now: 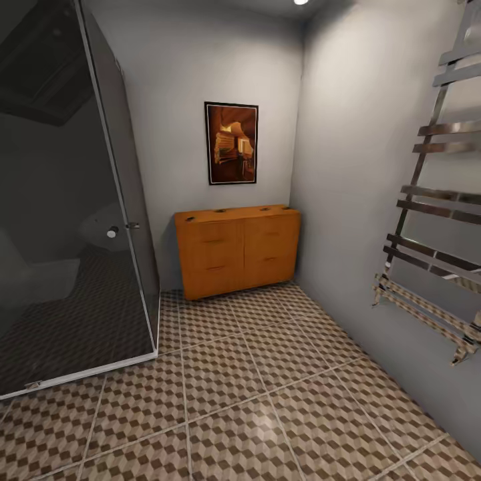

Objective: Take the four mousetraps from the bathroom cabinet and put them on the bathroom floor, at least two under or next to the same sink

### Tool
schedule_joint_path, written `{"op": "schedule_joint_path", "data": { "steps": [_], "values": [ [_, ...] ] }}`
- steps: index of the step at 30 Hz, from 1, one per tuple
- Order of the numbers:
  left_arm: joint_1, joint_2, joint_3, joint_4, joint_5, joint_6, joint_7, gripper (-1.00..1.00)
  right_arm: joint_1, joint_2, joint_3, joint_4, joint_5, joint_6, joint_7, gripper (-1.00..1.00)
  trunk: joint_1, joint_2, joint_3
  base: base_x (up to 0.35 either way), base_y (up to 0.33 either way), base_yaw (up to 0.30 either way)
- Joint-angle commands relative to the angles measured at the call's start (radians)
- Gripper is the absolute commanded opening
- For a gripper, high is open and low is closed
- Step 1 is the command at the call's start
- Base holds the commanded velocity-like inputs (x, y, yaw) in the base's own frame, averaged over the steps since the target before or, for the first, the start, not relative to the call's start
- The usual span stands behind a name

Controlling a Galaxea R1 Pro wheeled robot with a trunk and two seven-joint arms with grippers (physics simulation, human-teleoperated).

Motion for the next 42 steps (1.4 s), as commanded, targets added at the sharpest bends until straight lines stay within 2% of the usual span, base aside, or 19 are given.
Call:
{"op": "schedule_joint_path", "data": {
  "steps": [1, 5, 9, 15, 32, 42],
  "values": [
    [0.000, 0.000, 0.000, 0.000, 0.000, 0.000, 0.000, 1.00, 0.000, 0.000, 0.000, 0.000, 0.000, 0.000, 0.000, 1.00, 0.000, -0.001, -0.001, 0.000, 0.000, 0.000],
    [-0.015, 0.008, 0.000, 0.002, 0.002, -0.003, 0.000, 1.00, -0.023, 0.023, 0.003, -0.016, -0.004, -0.004, -0.003, 1.00, 0.000, -0.001, -0.001, 0.000, 0.000, 0.000],
    [-0.015, 0.008, 0.000, 0.002, 0.002, -0.003, 0.000, 1.00, -0.027, 0.023, 0.002, -0.016, -0.004, -0.003, -0.003, 1.00, 0.000, -0.001, -0.001, 0.000, 0.000, 0.000],
    [-0.017, 0.014, 0.001, 0.002, 0.002, -0.004, 0.000, 1.00, -0.043, 0.042, 0.003, -0.027, -0.005, -0.021, -0.003, 1.00, 0.000, -0.001, -0.001, 0.000, 0.000, 0.000],
    [-0.017, 0.018, 0.002, 0.002, 0.002, -0.005, -0.001, 1.00, -0.046, 0.045, 0.005, -0.029, -0.005, -0.036, -0.003, 1.00, 0.000, -0.001, -0.001, 0.000, 0.000, 0.000],
    [-0.017, 0.012, 0.004, 0.001, 0.007, -0.006, -0.003, 1.00, -0.046, 0.046, 0.003, -0.029, -0.006, -0.037, -0.003, 1.00, 0.000, -0.001, -0.001, 0.000, 0.000, 0.000]
  ]
}}
